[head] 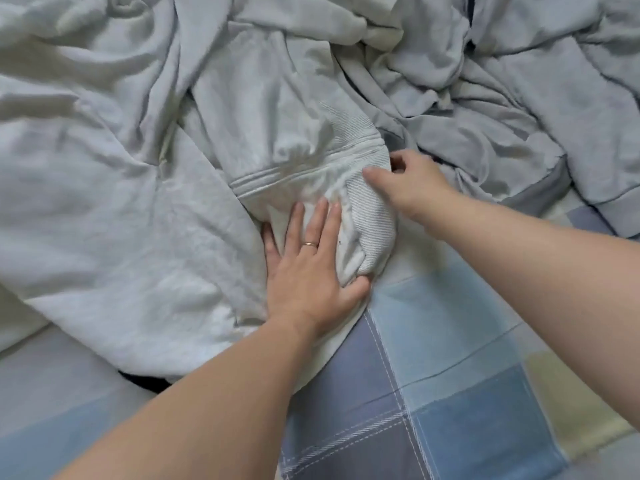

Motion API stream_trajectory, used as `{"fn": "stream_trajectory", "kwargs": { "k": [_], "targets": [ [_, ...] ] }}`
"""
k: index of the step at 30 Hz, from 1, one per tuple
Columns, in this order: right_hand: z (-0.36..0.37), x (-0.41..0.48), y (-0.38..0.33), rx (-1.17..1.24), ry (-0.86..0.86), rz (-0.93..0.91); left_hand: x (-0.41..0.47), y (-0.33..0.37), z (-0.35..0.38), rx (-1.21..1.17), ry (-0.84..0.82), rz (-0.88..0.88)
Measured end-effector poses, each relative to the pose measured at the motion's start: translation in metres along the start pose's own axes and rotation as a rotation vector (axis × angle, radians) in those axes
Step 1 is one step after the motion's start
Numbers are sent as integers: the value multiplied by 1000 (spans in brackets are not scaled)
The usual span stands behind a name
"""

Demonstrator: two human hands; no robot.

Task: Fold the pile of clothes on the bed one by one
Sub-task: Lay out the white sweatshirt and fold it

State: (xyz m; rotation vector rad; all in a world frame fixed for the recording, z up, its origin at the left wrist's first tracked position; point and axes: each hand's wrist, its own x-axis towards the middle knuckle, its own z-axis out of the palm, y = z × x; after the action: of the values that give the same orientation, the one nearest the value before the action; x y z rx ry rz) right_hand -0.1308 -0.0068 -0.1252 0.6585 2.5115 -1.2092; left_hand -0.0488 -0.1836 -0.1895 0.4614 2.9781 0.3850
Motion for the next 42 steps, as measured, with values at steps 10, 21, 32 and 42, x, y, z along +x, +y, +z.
{"fn": "stream_trajectory", "kwargs": {
  "k": [10, 21, 32, 42],
  "targets": [
    [-18, -21, -20, -136, 122, 23, 16, -7, -33, -479, -218, -75],
    [-100, -231, -107, -38, 52, -144, -133, 19, -246, -1020, 56, -430],
    [-224, -530, -304, 303, -235, -484, -301, 61, -607, -1138, 286, -347],
    [-257, -641, -458, 454, -312, -781, -352, 22, -805, -1034, 580, -62]
  ]
}}
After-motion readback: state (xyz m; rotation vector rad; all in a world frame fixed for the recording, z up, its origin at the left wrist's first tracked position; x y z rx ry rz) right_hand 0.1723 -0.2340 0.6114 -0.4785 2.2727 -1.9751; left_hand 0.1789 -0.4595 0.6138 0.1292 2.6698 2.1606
